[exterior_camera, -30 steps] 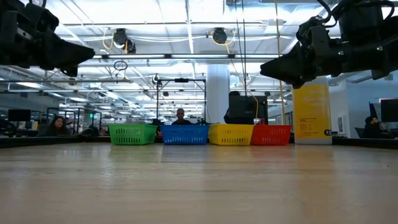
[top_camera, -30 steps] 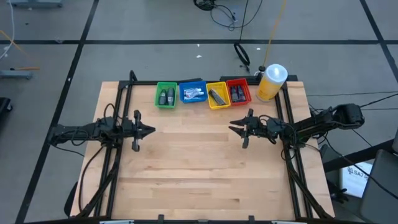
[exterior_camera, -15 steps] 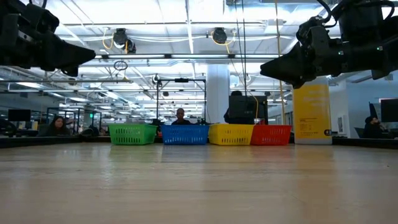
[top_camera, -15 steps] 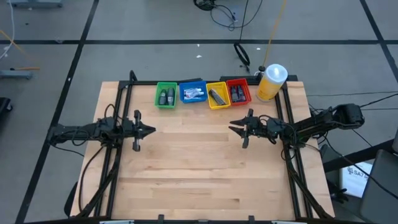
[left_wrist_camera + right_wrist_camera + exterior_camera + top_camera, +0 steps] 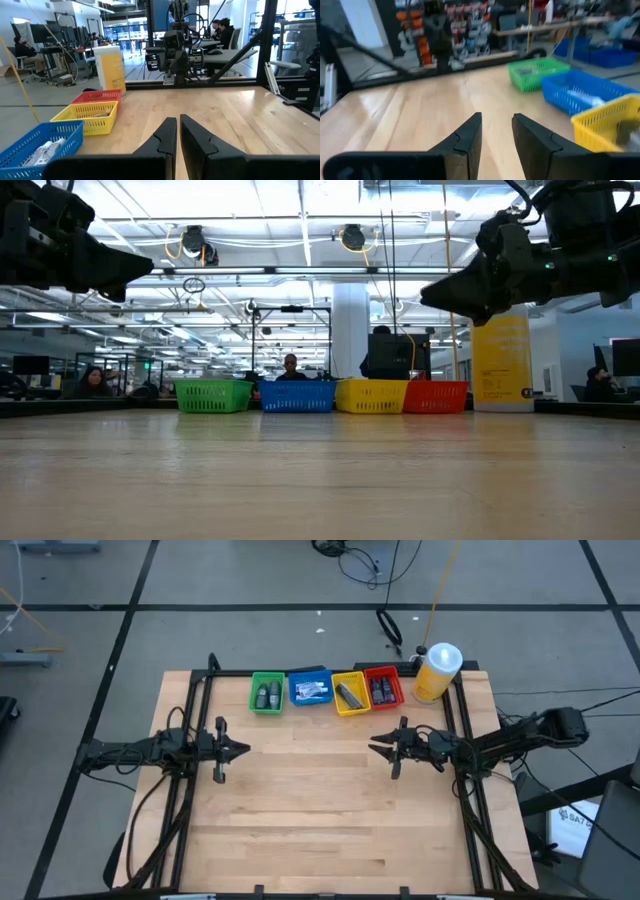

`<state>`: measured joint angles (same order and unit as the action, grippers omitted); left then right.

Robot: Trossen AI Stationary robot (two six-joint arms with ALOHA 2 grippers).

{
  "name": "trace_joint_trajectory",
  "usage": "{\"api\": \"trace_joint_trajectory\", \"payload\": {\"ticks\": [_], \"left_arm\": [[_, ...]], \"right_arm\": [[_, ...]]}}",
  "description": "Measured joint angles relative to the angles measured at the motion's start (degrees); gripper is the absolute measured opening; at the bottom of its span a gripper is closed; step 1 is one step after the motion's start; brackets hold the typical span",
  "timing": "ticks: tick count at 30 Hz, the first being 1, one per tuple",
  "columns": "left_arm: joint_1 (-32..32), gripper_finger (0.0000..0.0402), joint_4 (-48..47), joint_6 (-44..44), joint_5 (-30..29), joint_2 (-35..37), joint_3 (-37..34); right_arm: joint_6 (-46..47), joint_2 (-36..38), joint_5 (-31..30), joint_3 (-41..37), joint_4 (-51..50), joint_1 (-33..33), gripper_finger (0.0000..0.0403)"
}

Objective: Pick & Place Travel size toiletries
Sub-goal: Return to Home Position

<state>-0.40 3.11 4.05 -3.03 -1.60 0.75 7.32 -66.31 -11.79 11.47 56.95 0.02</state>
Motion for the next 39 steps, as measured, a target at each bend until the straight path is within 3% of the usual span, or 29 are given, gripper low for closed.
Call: {"api": "trace_joint_trajectory", "payload": {"ticks": [5, 12, 21, 30, 35, 39], "left_arm": [[0.0, 0.0026, 0.0, 0.0, 0.0, 0.0, 0.1], [0.0, 0.0026, 0.0, 0.0, 0.0, 0.0, 0.1], [0.0, 0.0026, 0.0, 0.0, 0.0, 0.0, 0.1], [0.0, 0.0026, 0.1, 0.0, 0.0, 0.0, 0.1], [0.0, 0.0026, 0.0, 0.0, 0.0, 0.0, 0.1], [0.0, 0.0026, 0.1, 0.0, 0.0, 0.0, 0.1]], "right_arm": [[6.6, 10.1, 3.0, -2.3, -15.6, 2.3, 0.0100], [2.7, 24.1, 4.5, -10.3, -15.5, 4.6, 0.0100], [-4.0, 40.4, 8.3, -10.5, -32.3, 5.9, 0.0100], [-0.6, 57.6, 9.1, -10.6, -54.0, 6.0, 0.0100], [-5.3, 66.4, 12.0, -10.6, -55.3, 6.1, 0.0100], [-9.1, 66.2, 11.9, -10.6, -55.7, 6.1, 0.0100]]}}
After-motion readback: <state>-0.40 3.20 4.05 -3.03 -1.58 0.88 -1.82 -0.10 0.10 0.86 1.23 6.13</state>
